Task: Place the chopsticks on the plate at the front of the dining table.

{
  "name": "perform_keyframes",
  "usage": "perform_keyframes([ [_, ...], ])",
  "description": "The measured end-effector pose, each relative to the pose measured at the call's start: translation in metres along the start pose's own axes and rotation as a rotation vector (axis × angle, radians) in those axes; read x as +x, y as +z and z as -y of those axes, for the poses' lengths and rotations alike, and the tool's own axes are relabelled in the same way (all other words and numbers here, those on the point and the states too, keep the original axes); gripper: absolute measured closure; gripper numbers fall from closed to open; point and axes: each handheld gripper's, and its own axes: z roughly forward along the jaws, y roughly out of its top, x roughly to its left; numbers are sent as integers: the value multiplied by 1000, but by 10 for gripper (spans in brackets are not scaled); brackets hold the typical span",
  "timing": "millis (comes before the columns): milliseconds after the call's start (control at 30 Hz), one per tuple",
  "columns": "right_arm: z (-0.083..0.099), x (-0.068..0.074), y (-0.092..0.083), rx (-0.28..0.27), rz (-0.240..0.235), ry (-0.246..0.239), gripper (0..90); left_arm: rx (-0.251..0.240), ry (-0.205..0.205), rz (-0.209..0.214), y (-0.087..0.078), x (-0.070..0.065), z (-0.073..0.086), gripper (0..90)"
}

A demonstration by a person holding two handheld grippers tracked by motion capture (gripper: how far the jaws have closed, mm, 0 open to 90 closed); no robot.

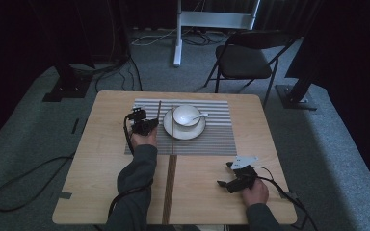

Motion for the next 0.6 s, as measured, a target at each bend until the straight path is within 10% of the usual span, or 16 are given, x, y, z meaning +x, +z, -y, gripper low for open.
perform_keyframes([
  [600,0,0,0,0,0,0,113,-8,-27,19,5,-5,-6,842],
])
